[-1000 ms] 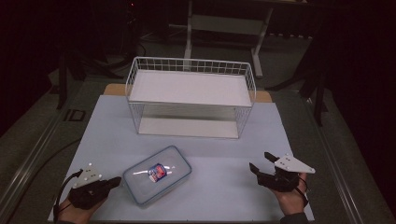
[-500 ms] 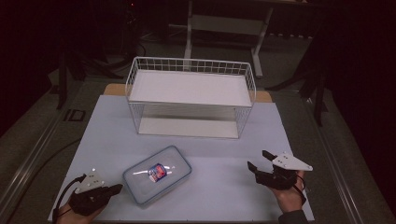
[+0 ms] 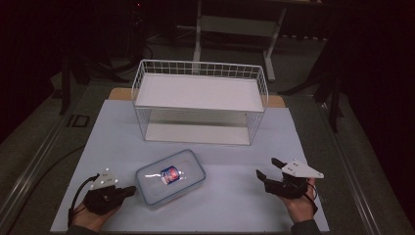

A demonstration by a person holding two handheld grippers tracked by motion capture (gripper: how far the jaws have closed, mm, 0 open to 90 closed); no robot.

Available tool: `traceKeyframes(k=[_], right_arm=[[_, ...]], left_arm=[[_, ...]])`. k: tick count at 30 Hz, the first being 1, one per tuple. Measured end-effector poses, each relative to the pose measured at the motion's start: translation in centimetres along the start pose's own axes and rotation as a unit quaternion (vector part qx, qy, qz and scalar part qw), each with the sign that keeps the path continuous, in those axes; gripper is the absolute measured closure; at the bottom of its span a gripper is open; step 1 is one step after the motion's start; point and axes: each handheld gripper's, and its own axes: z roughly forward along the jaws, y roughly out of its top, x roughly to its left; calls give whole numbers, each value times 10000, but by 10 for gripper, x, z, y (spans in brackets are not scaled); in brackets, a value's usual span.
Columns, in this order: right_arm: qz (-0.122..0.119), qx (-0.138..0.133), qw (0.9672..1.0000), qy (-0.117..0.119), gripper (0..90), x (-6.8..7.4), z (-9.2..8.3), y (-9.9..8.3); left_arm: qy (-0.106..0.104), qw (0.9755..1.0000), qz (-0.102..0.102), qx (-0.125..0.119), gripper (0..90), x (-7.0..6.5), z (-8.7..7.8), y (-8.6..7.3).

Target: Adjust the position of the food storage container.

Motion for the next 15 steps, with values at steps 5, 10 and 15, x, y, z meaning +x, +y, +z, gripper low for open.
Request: traceKeyframes(k=[5,10,15], right_arm=[[24,-26,10000,56,283,2,1,2],[188,-85,9997,146,284,0,3,2],[205,-32,9995,218,293,3,8,2]], left_arm=[[50,10000,-86,-1,899,3,11,8],[136,9998,-150,-82,899,7,40,31],[183,9995,-209,-144,899,8,58,48]])
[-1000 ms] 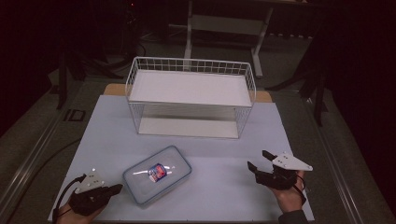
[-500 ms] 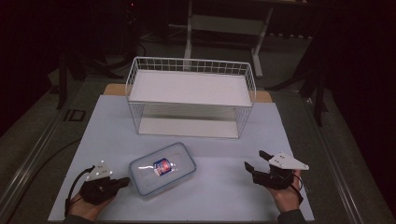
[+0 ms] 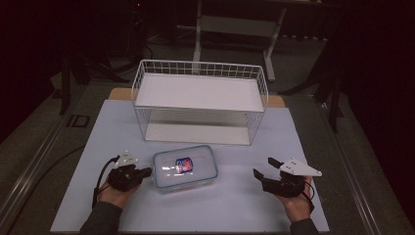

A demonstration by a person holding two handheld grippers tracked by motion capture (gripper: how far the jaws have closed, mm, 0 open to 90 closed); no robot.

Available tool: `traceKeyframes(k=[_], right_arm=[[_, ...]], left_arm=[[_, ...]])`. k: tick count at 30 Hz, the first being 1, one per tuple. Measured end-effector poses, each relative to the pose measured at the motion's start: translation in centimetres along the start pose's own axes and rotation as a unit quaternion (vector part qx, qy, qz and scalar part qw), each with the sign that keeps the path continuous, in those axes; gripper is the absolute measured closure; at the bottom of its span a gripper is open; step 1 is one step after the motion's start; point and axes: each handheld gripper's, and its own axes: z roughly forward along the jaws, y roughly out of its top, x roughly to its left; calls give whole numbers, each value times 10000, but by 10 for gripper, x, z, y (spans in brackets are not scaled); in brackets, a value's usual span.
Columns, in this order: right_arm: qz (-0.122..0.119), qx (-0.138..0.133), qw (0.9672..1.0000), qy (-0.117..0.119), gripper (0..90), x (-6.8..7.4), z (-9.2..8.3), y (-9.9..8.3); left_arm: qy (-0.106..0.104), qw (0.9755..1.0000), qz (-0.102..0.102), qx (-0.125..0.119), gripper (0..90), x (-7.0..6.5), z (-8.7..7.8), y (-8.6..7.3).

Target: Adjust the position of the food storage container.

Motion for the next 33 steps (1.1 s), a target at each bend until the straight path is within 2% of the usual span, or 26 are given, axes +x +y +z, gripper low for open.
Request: traceKeyframes(k=[2,5,6,8,10,11,12,13,14,17,20,23,24,27,31,33], right_arm=[[-33,44,10000,57,322,1,4,0],[-16,116,9998,140,420,3,12,2],[-16,116,9998,140,420,3,12,2],[64,244,9995,209,572,5,22,5],[99,349,9987,348,684,6,29,8],[99,349,9987,348,684,6,29,8],[149,408,9980,449,752,6,33,9],[228,501,9969,568,860,7,41,12],[222,555,9966,572,896,8,45,13],[243,630,9958,626,897,9,52,15],[236,800,9939,721,897,17,71,17],[220,928,9927,732,897,23,82,17],[193,967,9929,658,897,25,85,16],[299,991,9921,713,898,23,86,16],[291,982,9922,714,899,24,85,15],[291,985,9916,788,899,25,84,14]], left_arm=[[-71,9998,-174,-102,899,0,6,4],[-28,9997,-192,-138,899,-4,14,9],[-28,9997,-192,-138,899,-4,14,9],[-36,9997,-191,-149,899,-9,20,13],[-36,9997,-161,-167,899,-13,22,15],[-36,9997,-161,-167,899,-13,22,15],[-43,9998,-157,-152,899,-14,23,16],[-26,9998,-140,-161,899,-15,24,17],[-36,9998,-132,-169,899,-16,25,17],[-37,9998,-132,-165,899,-17,26,18],[-39,9997,-128,-179,899,-19,27,18],[-122,9996,-120,-229,899,-20,25,15],[-140,9996,-102,-235,899,-20,24,14],[-139,9997,-63,-197,899,-22,25,12],[-111,9998,-40,-173,899,-22,26,11],[-73,9999,-32,-102,899,-22,26,9]])
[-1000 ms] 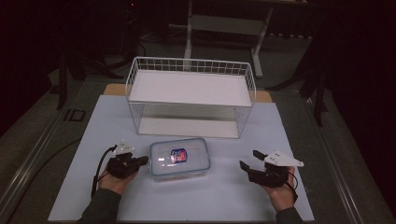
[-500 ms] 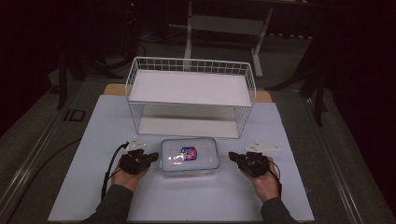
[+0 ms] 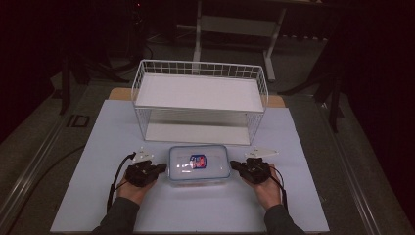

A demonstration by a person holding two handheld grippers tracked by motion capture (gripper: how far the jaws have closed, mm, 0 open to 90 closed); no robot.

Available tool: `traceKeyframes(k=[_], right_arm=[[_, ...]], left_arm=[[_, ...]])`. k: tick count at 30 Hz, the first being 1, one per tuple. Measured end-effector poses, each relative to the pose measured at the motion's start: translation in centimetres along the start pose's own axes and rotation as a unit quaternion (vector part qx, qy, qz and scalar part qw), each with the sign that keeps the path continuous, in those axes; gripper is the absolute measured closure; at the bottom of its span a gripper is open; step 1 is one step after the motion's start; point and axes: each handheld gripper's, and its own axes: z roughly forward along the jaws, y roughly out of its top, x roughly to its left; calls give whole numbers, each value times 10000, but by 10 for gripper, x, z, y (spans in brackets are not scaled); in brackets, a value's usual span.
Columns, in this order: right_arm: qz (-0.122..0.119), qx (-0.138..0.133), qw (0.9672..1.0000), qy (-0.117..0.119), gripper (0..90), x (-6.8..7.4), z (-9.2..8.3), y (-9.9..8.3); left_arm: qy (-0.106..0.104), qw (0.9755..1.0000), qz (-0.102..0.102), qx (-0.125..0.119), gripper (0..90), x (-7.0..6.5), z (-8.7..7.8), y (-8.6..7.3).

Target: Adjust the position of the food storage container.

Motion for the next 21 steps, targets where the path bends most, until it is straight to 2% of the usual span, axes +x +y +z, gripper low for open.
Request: traceKeyframes(k=[6,14,19,21], right_arm=[[-59,43,9999,103,899,6,-1,-1],[-128,44,9998,145,898,10,-1,-2],[-283,-89,9994,-154,851,16,-5,3],[-276,-131,9995,-119,802,16,-7,5]], left_arm=[[50,10000,9,36,899,0,-4,-3],[-18,9999,71,100,898,-2,-10,-7],[-24,10000,-30,-27,896,1,-16,-7],[73,9999,-89,-96,889,4,-19,-6]])
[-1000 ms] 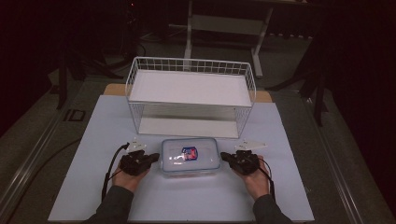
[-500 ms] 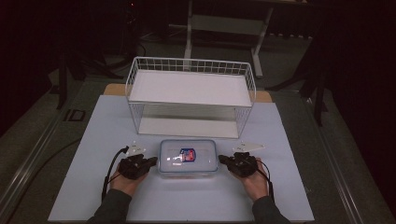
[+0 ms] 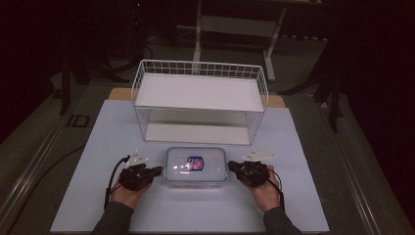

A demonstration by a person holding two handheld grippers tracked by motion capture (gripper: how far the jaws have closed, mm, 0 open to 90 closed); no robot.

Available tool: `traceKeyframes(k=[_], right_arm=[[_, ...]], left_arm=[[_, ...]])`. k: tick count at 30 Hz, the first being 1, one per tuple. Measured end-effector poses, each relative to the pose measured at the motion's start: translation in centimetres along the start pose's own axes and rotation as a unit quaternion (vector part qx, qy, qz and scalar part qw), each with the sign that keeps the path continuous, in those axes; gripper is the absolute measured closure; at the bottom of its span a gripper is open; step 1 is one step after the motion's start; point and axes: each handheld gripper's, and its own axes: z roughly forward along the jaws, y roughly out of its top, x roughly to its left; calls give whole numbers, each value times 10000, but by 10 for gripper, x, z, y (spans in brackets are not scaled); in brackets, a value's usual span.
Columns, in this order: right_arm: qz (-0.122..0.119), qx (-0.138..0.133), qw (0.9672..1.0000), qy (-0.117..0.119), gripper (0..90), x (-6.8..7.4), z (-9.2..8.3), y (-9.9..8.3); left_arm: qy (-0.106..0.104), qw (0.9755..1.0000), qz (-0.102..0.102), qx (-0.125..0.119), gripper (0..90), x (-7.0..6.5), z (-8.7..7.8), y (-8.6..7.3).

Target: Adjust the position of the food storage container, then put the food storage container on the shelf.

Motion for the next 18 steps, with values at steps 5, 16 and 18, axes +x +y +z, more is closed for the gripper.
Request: traceKeyframes(k=[5,16,18], right_arm=[[75,-119,9999,18,702,1,-4,2],[619,-219,9969,441,411,4,3,10],[746,-171,9957,523,343,5,6,10]], left_arm=[[68,9992,-248,-294,768,8,-10,3],[-249,9959,-497,-719,428,0,-12,20],[-319,9958,-492,-700,396,-3,-8,21]])
